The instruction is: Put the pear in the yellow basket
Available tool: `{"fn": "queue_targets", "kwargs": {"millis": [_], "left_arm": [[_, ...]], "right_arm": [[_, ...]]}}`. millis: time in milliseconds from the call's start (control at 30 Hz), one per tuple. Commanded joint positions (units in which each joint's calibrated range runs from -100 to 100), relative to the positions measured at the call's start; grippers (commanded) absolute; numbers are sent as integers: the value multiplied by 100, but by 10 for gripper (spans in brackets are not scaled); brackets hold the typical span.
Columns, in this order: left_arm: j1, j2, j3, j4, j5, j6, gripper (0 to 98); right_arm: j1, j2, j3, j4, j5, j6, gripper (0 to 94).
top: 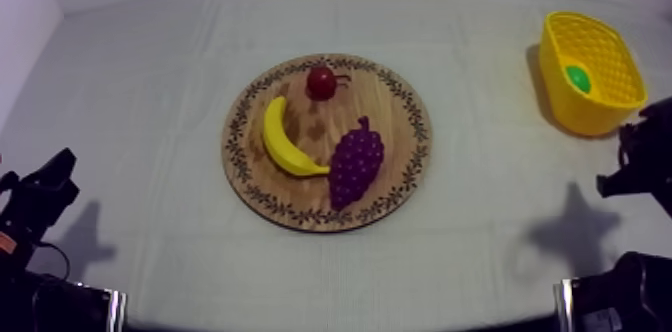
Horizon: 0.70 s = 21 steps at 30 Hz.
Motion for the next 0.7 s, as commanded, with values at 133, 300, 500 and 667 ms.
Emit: {"fn": "queue_targets", "kwargs": {"millis": [133, 300, 500, 667], "left_arm": [[1, 0, 2, -2, 1, 0, 1], [1, 0, 2, -2, 1, 0, 1], [1, 0, 2, -2, 1, -2, 1], [1, 0, 2, -2, 1, -1, 1]], "right_arm": [[-418, -1255, 138, 533, 826, -1417, 3], [-536, -1429, 153, 675, 1134, -1538, 3], [-530, -1467, 169, 655, 1199, -1448, 3], [-339, -1476, 398, 588, 855, -1483, 3]]}}
